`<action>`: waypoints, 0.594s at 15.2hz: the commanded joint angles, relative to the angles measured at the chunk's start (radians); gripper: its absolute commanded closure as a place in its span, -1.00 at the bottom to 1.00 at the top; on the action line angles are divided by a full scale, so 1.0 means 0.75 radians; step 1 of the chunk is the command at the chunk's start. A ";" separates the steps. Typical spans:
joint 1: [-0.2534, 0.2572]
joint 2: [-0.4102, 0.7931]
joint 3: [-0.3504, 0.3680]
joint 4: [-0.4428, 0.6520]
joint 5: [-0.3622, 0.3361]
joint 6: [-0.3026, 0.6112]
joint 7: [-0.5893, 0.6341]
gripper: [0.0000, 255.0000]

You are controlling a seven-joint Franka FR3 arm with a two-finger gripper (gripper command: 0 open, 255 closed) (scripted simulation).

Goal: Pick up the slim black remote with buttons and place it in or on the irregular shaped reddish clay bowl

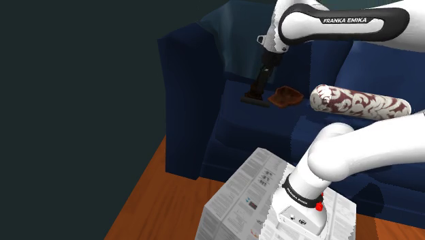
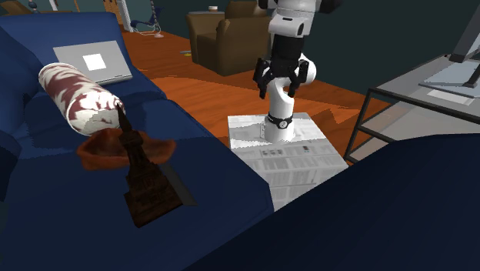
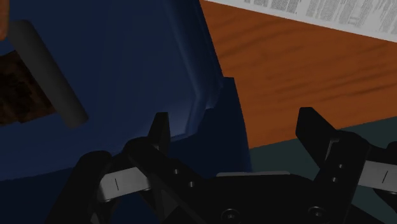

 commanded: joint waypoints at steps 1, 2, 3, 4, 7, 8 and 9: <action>-0.014 0.041 -0.055 -0.031 -0.051 0.100 -0.064 -1.00; -0.019 0.066 -0.080 -0.040 -0.073 0.147 -0.092 -1.00; -0.024 0.094 -0.105 -0.047 -0.093 0.195 -0.120 -1.00; -0.028 0.124 -0.130 -0.052 -0.112 0.243 -0.147 -1.00; -0.037 0.228 -0.207 -0.053 -0.163 0.389 -0.229 -1.00; -0.039 0.267 -0.233 -0.049 -0.176 0.438 -0.256 -1.00; -0.039 0.308 -0.259 -0.042 -0.188 0.488 -0.284 -1.00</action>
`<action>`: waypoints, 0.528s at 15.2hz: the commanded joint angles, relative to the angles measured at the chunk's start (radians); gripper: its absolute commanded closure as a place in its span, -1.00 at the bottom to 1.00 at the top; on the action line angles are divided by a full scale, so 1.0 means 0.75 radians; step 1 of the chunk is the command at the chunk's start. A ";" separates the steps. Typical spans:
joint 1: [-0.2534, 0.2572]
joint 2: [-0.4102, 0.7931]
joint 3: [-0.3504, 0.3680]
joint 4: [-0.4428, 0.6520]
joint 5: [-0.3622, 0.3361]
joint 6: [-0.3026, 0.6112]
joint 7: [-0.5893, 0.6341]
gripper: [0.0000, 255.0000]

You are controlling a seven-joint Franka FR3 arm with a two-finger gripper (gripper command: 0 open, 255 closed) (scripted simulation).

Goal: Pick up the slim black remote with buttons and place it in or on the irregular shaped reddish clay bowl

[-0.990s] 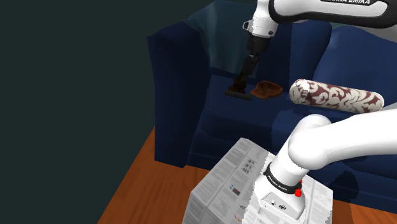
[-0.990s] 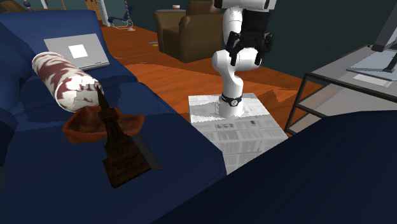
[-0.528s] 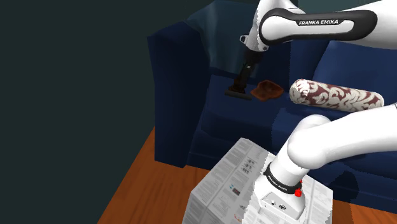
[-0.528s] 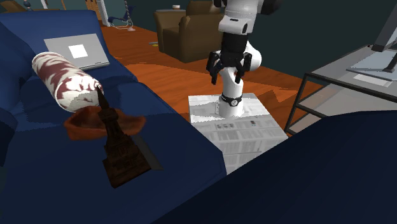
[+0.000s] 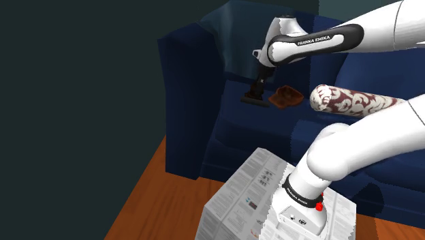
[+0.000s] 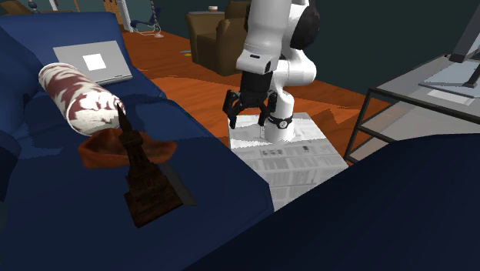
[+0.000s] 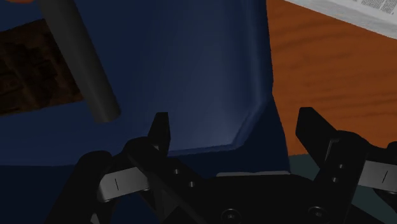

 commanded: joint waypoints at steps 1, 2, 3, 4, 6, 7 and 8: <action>-0.002 0.086 -0.056 0.021 -0.023 0.099 -0.064 -1.00; 0.000 0.130 -0.082 0.032 -0.029 0.148 -0.094 -1.00; 0.003 0.176 -0.108 0.045 -0.032 0.196 -0.124 -1.00; 0.006 0.224 -0.134 0.060 -0.032 0.244 -0.156 -1.00; 0.016 0.324 -0.185 0.095 -0.018 0.338 -0.224 -1.00; 0.023 0.376 -0.210 0.116 -0.005 0.383 -0.262 -1.00; 0.030 0.429 -0.235 0.138 0.014 0.428 -0.303 -1.00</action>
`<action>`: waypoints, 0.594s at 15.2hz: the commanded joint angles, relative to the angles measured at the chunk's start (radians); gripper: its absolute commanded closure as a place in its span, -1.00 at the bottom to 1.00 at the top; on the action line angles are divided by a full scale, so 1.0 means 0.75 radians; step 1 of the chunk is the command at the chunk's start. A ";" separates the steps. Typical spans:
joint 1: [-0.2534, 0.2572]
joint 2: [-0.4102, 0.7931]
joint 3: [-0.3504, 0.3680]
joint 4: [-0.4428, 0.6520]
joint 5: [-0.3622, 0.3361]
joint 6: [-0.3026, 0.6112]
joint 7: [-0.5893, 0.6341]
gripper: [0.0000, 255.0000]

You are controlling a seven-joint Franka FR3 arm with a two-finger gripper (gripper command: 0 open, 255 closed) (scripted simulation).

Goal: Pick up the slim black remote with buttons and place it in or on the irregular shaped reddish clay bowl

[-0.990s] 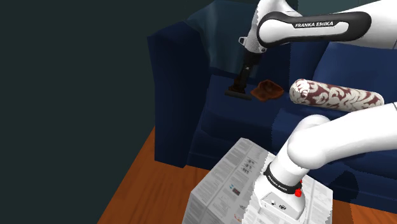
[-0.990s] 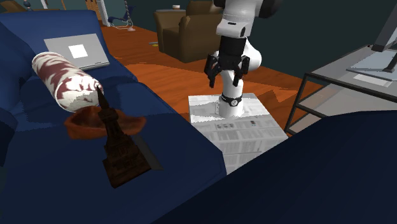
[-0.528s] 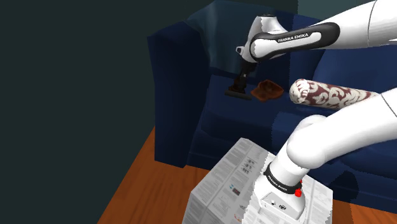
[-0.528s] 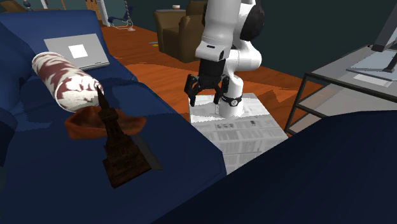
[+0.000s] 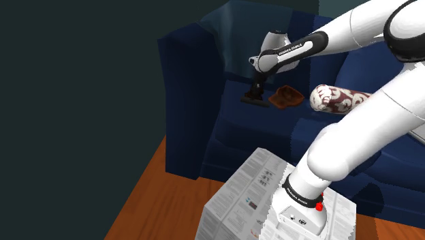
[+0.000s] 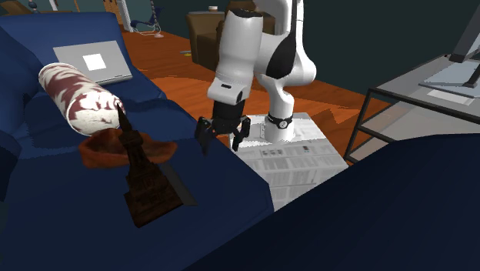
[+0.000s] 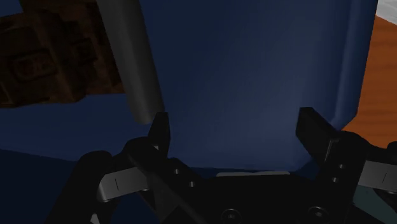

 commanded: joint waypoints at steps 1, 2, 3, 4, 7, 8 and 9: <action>0.015 0.116 -0.053 0.052 0.044 0.095 -0.091 -1.00; 0.023 0.172 -0.075 0.077 0.076 0.137 -0.138 -1.00; 0.028 0.230 -0.094 0.105 0.115 0.177 -0.190 -1.00; 0.032 0.288 -0.110 0.134 0.162 0.216 -0.247 -1.00; 0.018 0.467 -0.125 0.235 0.338 0.313 -0.437 -1.00; 0.003 0.511 -0.116 0.263 0.385 0.333 -0.486 -1.00; -0.006 0.530 -0.108 0.265 0.403 0.348 -0.499 -1.00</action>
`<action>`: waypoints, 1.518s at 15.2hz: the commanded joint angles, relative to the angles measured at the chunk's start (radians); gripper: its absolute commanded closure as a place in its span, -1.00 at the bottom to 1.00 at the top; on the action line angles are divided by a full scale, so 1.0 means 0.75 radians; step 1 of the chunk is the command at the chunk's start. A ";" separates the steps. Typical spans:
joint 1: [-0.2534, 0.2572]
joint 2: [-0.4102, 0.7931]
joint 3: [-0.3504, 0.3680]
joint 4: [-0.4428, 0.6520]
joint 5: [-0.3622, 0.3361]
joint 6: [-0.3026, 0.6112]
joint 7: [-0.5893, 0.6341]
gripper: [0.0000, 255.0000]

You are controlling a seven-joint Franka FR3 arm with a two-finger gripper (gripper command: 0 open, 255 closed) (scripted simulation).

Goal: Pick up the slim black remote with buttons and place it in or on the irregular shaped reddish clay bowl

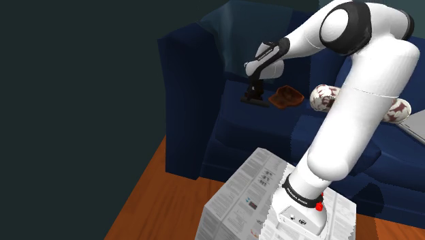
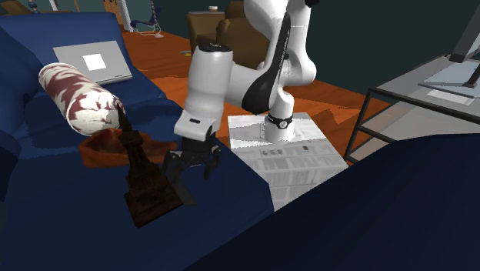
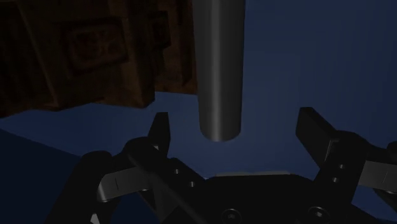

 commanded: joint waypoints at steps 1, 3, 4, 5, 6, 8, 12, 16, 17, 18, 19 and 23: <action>-0.018 0.055 0.011 0.021 0.058 0.034 -0.054 -1.00; -0.033 0.095 0.025 0.027 0.098 0.063 -0.081 -1.00; -0.041 0.115 0.033 0.031 0.117 0.077 -0.095 -1.00; -0.050 0.134 0.041 0.035 0.137 0.091 -0.109 -1.00; -0.059 0.154 0.050 0.039 0.156 0.104 -0.123 -1.00; -0.066 0.165 0.056 0.042 0.167 0.112 -0.130 -1.00; -0.066 0.165 0.056 0.042 0.167 0.112 -0.130 -1.00; -0.066 0.165 0.056 0.042 0.166 0.112 -0.130 1.00; -0.067 0.171 0.059 0.047 0.171 0.111 -0.132 1.00; -0.067 0.167 0.057 0.045 0.168 0.110 -0.132 1.00; -0.062 0.160 0.054 0.038 0.161 0.110 -0.125 1.00; -0.058 0.159 0.053 0.030 0.158 0.117 -0.120 1.00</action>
